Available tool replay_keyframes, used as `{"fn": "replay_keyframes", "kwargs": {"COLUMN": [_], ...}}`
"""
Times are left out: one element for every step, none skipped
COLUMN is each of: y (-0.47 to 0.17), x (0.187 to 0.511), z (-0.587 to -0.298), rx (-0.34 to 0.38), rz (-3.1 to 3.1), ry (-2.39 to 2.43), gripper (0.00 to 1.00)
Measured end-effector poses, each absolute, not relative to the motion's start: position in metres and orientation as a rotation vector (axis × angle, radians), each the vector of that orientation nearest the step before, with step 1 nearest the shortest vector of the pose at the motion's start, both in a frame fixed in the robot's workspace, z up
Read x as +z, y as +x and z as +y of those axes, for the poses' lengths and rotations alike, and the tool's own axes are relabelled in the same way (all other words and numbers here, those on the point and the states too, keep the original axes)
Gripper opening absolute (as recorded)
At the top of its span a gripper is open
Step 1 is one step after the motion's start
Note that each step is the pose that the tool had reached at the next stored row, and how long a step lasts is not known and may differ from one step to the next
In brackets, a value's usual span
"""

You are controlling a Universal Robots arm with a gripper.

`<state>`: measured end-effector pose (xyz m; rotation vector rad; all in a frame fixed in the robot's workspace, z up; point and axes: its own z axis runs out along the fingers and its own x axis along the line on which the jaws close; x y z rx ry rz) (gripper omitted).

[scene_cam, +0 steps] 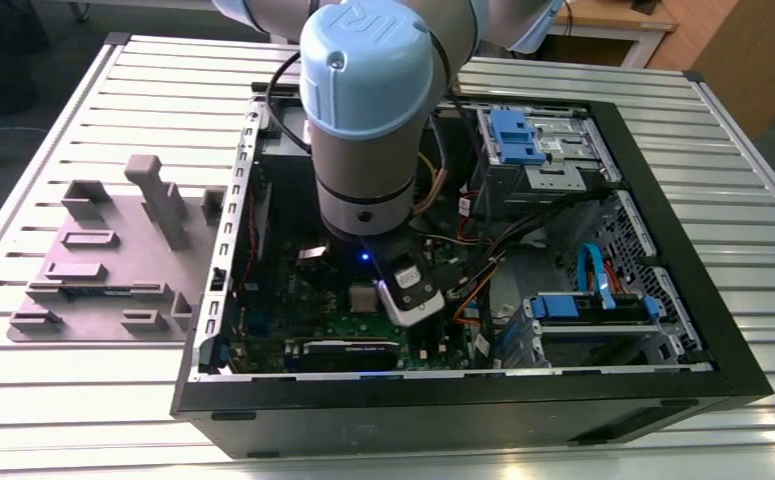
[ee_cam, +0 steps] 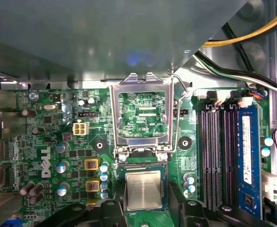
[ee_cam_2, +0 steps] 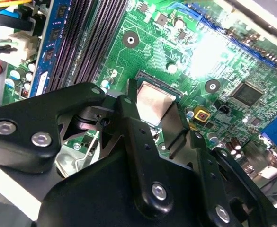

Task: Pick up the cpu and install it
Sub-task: 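Place the cpu into insertion slot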

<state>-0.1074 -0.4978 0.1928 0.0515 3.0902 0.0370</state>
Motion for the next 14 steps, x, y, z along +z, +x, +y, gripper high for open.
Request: {"fn": "replay_keyframes", "kwargs": {"y": [-0.1067, -0.106, -0.1051, -0.1042, -0.1033, -0.1025, -0.1019, -0.1016, -0.1016, -0.1016, -0.1015, -0.1014, -0.1014, -0.1014], "x": [0.1928, 0.1928, 0.1928, 0.1928, 0.1927, 0.1927, 0.1927, 0.1927, 0.1927, 0.1927, 0.1927, 0.193, 0.1934, 0.1941], "z": [-0.4978, -0.4978, -0.4978, -0.4978, -0.4979, -0.4979, -0.4979, -0.4979, -0.4979, -0.4978, -0.4978, -0.4978, -0.4978, -0.4978], "rx": [0.035, 0.034, 0.032, 0.03, 0.029, 0.028, 0.027, 0.027, 0.027, 0.027, 0.027, 0.027, 0.027, 0.027], "rz": [3.09, 3.09, 3.09, 3.09, 3.09, 3.09, 3.09, 3.09, 3.09, 3.09, 3.09, 3.09, 3.09, 3.089], "ry": [0.054, 0.058, 0.062, 0.066, 0.069, 0.072, 0.074, 0.075, 0.075, 0.075, 0.075, 0.074, 0.074, 0.074], "gripper": [0.47, 0.47, 0.47, 0.47, 0.47, 0.47, 0.47, 0.47, 0.47, 0.47, 0.47, 0.47, 0.47, 0.47]}}
